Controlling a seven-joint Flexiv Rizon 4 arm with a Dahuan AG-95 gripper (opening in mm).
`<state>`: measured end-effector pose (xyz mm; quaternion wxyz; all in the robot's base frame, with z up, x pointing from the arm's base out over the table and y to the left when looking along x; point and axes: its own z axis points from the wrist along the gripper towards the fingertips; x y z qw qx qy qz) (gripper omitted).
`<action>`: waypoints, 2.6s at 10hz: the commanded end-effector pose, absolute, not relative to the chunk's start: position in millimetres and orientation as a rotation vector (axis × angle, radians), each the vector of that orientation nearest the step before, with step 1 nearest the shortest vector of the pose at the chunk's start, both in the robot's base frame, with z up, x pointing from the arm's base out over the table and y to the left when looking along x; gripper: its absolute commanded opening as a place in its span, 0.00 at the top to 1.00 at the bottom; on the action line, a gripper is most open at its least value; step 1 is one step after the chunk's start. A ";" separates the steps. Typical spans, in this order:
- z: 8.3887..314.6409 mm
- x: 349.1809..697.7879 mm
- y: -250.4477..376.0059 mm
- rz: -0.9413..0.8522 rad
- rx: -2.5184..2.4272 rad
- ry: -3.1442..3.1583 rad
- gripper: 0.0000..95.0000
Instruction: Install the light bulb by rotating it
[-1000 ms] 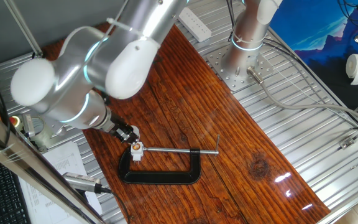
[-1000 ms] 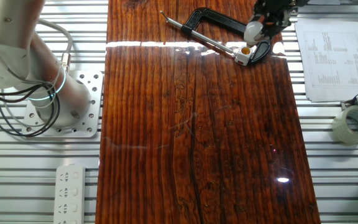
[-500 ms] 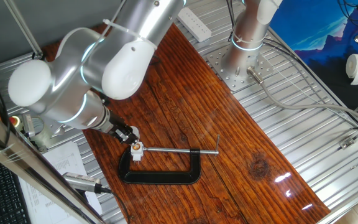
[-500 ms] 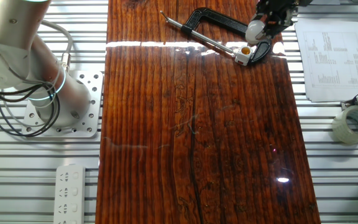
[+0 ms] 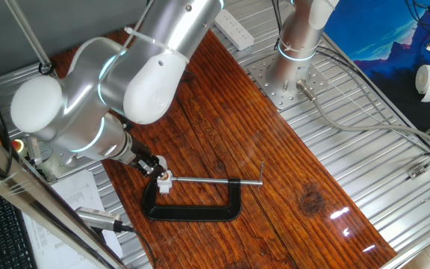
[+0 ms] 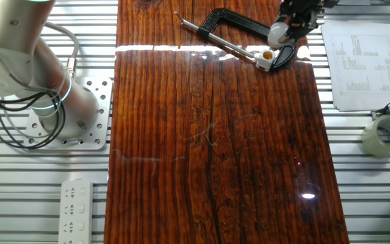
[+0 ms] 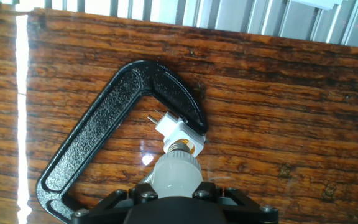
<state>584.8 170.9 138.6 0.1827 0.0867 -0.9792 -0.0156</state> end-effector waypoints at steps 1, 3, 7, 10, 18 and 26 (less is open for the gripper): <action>132.6 580.5 170.4 -0.038 0.242 -2.772 1.00; 131.4 578.9 173.2 -0.030 0.239 -2.778 1.00; 129.2 577.8 172.2 -0.016 0.241 -2.769 1.00; 124.1 575.0 168.4 0.004 0.248 -2.764 1.00; 122.9 572.8 165.9 0.007 0.253 -2.759 1.00; 121.1 572.0 164.9 -0.011 0.263 -2.768 1.00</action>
